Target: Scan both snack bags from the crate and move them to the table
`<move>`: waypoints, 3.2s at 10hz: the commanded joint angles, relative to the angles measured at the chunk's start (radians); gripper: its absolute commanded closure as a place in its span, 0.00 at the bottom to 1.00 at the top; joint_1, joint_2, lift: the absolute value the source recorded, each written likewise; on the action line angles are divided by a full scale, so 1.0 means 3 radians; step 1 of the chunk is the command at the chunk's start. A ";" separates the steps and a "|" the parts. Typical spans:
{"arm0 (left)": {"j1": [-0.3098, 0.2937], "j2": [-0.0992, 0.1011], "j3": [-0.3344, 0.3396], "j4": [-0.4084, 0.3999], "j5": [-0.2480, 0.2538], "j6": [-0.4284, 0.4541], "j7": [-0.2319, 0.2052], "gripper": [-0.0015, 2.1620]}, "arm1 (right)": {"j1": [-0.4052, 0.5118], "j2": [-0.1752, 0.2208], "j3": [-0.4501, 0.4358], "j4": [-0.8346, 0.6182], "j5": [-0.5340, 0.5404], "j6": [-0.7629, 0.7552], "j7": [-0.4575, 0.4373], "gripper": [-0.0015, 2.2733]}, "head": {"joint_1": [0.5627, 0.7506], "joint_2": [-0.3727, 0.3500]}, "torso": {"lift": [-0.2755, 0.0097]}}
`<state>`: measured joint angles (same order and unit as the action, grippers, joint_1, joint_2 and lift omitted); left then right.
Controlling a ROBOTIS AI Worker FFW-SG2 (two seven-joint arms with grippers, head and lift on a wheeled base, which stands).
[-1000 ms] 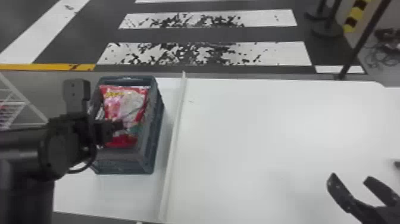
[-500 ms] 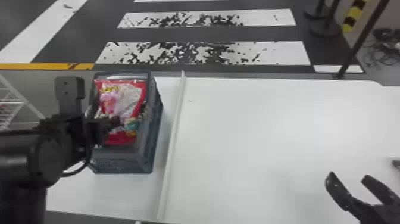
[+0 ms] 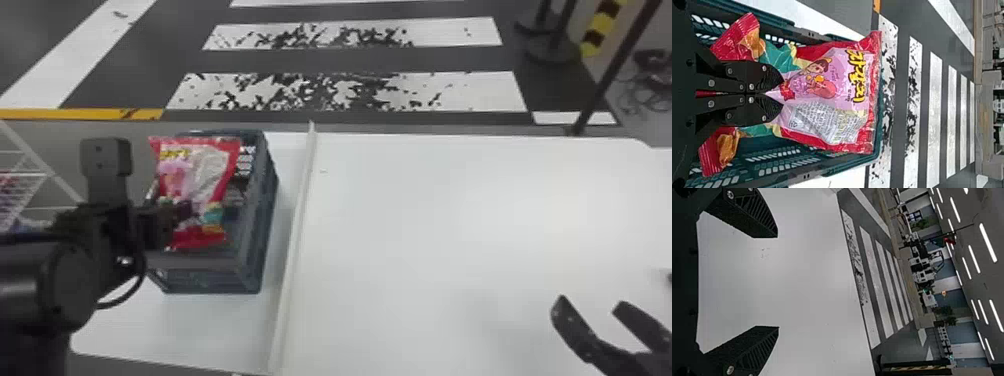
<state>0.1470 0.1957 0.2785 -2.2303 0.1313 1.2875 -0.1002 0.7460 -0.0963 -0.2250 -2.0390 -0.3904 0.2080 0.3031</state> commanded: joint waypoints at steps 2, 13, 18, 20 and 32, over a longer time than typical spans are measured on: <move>0.0078 -0.0003 0.0038 -0.0072 0.0028 -0.0060 -0.0019 0.99 | 0.0019 -0.0001 -0.0017 -0.0019 -0.0048 0.0000 0.0012 0.04 | 0.70 0.71 | 0.66; 0.0528 -0.0253 0.0171 -0.1396 0.0616 0.0083 -0.0228 0.99 | 0.0029 0.0019 -0.0119 -0.0152 -0.0043 0.0041 -0.0100 0.04 | 0.70 0.57 | 0.66; 0.0154 -0.0550 -0.1128 -0.0660 0.0385 0.0012 -0.0228 0.99 | -0.0032 0.0045 -0.0288 -0.0147 -0.0048 0.0113 -0.0126 0.05 | 0.70 0.24 | 0.66; 0.0006 -0.0661 -0.1639 0.0056 0.0283 -0.0438 -0.0218 0.99 | -0.0068 0.0045 -0.0406 -0.0142 -0.0054 0.0153 -0.0141 0.05 | 0.70 0.08 | 0.66; -0.0296 -0.0661 -0.2769 0.1968 0.0380 -0.1666 -0.0668 0.08 | -0.0283 0.0101 -0.0513 -0.0106 -0.0048 0.0266 -0.0274 0.04 | 0.70 0.03 | 0.66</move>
<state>0.0599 0.0015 -0.5583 -1.6431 0.2386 0.7879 -0.2975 0.6630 -0.0661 -0.3786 -2.0720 -0.4050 0.2878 0.2209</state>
